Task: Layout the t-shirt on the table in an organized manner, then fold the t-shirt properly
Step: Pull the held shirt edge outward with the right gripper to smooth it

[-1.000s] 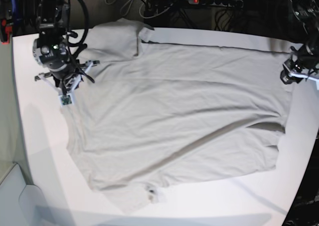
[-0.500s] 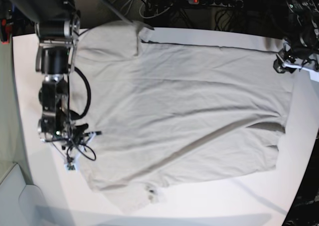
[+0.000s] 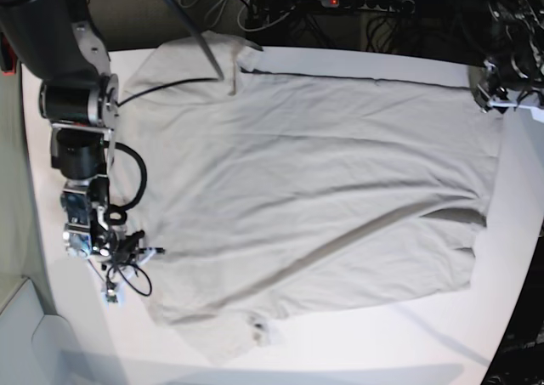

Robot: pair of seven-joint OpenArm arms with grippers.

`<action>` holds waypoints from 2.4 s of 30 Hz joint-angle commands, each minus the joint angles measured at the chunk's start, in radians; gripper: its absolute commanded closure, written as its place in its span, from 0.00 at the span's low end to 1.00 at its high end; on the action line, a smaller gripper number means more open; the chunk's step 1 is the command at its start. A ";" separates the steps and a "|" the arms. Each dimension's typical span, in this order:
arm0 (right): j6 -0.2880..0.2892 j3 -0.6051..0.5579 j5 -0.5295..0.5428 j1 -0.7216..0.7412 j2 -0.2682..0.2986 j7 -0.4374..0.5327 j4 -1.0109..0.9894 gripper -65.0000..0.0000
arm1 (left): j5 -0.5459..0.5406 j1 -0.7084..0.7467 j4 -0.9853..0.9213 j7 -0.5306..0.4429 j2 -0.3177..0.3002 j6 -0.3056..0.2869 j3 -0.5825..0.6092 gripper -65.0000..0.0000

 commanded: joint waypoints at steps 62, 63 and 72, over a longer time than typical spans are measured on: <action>-0.006 -0.010 0.004 -0.144 -0.049 -0.144 0.443 1.00 | 0.051 -0.171 -0.247 -0.103 -0.038 -0.003 0.166 0.60; -0.006 -0.019 0.004 -0.146 -0.049 -0.125 0.420 1.00 | 0.051 -0.170 -0.255 -0.103 -0.039 -0.003 0.165 0.60; -0.007 -0.022 0.002 -0.085 -0.006 0.086 0.011 1.00 | 0.051 -0.168 -0.275 -0.104 -0.067 -0.003 0.165 0.60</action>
